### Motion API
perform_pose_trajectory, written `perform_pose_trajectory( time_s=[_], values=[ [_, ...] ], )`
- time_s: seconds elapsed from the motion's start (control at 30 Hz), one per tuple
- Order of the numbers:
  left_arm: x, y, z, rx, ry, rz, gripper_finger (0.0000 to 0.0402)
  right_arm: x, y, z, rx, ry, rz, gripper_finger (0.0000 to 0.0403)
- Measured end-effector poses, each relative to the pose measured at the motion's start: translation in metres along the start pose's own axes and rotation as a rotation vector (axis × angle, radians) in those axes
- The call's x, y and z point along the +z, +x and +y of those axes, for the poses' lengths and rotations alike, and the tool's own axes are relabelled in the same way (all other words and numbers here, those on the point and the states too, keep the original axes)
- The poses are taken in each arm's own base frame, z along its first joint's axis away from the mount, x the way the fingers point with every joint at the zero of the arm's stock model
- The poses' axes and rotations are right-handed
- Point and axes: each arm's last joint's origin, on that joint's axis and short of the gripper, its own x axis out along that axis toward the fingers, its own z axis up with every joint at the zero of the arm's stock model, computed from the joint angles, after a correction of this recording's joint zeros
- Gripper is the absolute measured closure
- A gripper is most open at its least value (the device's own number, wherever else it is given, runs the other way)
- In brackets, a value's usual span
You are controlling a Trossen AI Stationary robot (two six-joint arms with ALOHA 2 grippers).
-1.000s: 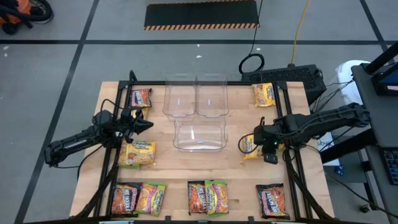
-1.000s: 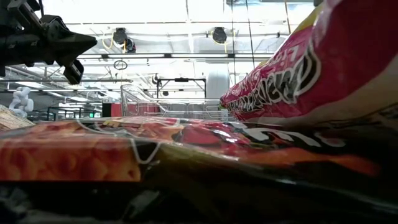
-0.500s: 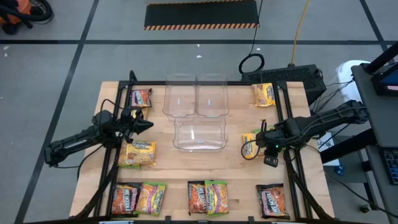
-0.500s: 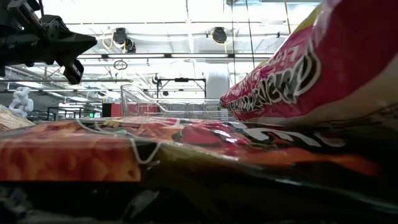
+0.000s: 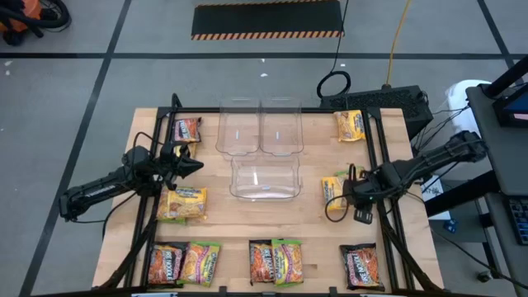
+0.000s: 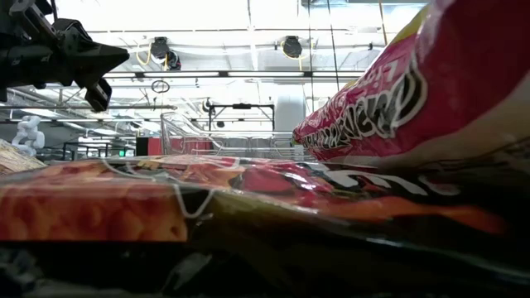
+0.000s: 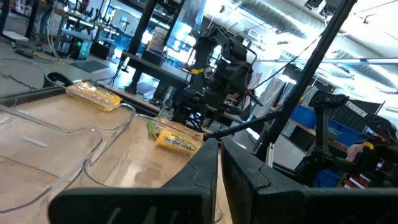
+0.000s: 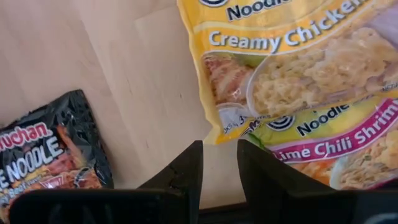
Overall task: Sort Maruchan noodles
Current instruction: Put the yellow noodle pack into the bottom transparent bin
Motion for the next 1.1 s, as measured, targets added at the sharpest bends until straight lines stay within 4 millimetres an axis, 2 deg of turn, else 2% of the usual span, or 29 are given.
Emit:
perform_pose_trajectory(
  time_s=[0.3,0.77,1.1],
  values=[
    [0.0,0.0,0.0,0.0,0.015,0.0,0.0376,-0.003,0.002,0.006,0.001,-0.044,-0.02,0.031],
    [0.0,0.0,0.0,0.0,0.021,0.0,0.0376,-0.016,0.032,0.001,-0.071,-0.01,0.008,0.031],
    [0.0,0.0,0.0,0.0,0.019,0.0,0.0376,-0.015,0.033,0.002,-0.112,-0.03,-0.056,0.031]
  ],
)
